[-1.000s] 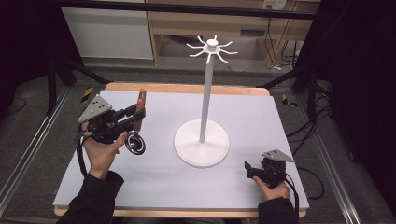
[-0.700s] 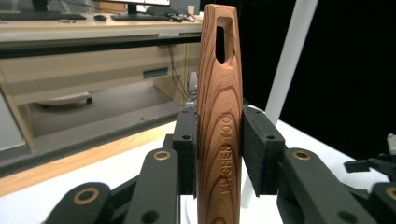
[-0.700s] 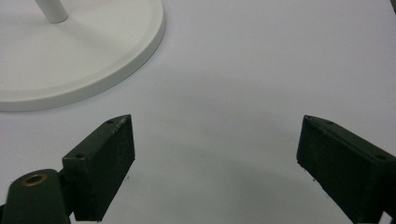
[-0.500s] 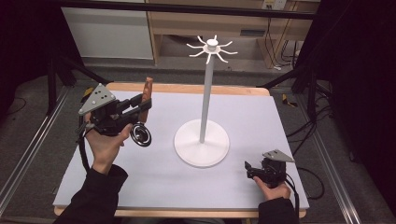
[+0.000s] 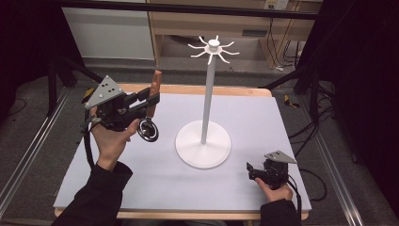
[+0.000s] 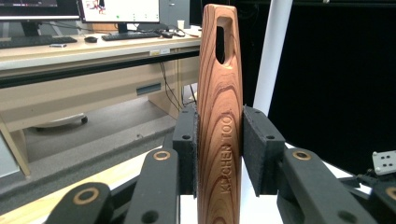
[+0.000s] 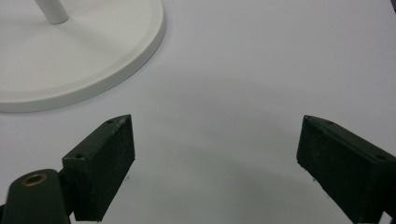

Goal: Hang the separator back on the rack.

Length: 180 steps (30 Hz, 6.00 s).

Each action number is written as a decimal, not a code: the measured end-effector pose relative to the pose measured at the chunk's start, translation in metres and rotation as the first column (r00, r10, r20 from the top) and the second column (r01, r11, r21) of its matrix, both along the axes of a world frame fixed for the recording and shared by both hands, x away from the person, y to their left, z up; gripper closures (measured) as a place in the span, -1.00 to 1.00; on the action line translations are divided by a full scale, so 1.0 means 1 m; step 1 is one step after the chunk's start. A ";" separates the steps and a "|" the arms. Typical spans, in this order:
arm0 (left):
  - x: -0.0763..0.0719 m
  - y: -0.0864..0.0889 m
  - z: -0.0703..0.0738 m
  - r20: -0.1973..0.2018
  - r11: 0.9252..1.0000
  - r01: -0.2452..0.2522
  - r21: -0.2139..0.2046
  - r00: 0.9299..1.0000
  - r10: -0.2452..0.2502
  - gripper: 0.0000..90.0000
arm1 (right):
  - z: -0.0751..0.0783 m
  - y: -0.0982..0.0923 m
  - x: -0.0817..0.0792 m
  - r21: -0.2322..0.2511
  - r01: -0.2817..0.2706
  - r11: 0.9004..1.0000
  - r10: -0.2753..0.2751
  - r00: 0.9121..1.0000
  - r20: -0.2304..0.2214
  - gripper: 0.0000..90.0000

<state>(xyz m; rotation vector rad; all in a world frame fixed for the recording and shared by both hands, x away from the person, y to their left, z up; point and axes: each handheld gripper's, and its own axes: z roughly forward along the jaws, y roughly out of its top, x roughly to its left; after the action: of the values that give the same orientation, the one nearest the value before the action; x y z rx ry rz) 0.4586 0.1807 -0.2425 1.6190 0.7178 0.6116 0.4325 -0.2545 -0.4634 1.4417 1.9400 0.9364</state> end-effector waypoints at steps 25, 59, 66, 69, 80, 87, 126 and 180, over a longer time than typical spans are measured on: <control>-0.003 -0.026 0.028 0.054 0.998 0.060 -0.026 0.997 -0.058 0.51 | 0.001 -0.001 0.000 0.001 0.000 1.000 0.000 1.000 0.001 -0.74; 0.013 -0.053 0.044 0.068 0.996 0.081 -0.030 0.995 -0.079 0.51 | 0.001 -0.003 0.000 0.005 0.000 1.000 0.000 1.000 0.001 -0.74; 0.014 -0.059 0.046 0.067 0.996 0.090 -0.026 0.994 -0.088 0.51 | 0.001 -0.003 0.000 0.006 0.002 1.000 -0.002 1.000 0.005 -0.74; 0.016 -0.062 0.045 0.066 0.996 0.087 -0.022 0.994 -0.085 0.51 | 0.001 -0.003 0.000 0.008 -0.001 1.000 0.001 1.000 0.003 -0.74; 0.021 -0.066 0.043 0.056 0.996 0.089 -0.017 0.995 -0.088 0.51 | 0.001 -0.003 0.000 0.006 -0.002 1.000 0.002 1.000 0.005 -0.74; 0.024 -0.070 0.042 0.049 0.996 0.092 -0.012 0.995 -0.091 0.51 | 0.001 -0.003 0.000 0.011 0.000 1.000 0.000 1.000 0.001 -0.74; 0.032 -0.076 0.043 0.030 0.996 0.092 0.006 0.995 -0.092 0.52 | 0.001 -0.002 0.000 0.006 -0.011 1.000 0.011 1.000 -0.004 -0.74; 0.021 -0.108 0.036 0.045 0.996 0.077 0.040 0.996 -0.079 0.51 | 0.001 -0.002 0.000 0.011 -0.013 1.000 0.013 1.000 -0.006 -0.74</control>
<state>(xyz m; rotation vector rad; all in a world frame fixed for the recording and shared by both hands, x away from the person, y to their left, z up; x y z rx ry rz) 0.4800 0.0726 -0.2067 1.6552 0.6093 0.6077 0.4323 -0.2562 -0.4624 1.4418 1.9536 0.9506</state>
